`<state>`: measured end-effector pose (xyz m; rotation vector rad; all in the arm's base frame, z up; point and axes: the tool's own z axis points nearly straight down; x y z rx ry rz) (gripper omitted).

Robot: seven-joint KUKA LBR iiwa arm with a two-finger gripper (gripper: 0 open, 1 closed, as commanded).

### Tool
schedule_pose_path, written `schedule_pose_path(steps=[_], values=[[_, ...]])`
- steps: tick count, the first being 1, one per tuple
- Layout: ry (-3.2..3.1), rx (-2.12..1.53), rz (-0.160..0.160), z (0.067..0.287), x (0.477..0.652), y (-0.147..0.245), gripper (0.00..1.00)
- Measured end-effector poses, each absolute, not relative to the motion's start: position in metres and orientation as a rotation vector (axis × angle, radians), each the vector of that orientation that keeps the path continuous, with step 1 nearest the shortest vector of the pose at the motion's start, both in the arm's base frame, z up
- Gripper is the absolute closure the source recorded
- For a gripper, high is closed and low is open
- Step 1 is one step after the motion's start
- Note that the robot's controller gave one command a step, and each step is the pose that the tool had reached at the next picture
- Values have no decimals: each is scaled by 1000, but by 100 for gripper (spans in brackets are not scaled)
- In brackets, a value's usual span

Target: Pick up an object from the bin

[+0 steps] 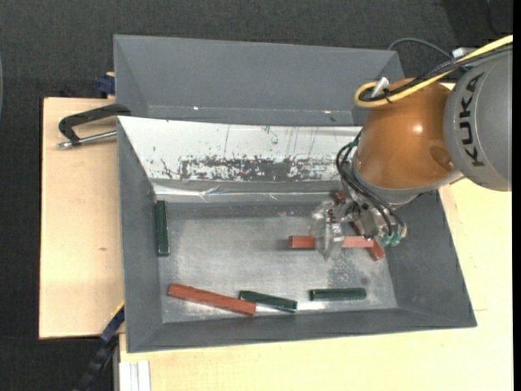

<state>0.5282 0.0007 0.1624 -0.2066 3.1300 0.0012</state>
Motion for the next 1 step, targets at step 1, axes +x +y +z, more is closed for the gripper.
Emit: schedule_pose_path(steps=[1], values=[[3138,-175,2,202,517,-9,100]])
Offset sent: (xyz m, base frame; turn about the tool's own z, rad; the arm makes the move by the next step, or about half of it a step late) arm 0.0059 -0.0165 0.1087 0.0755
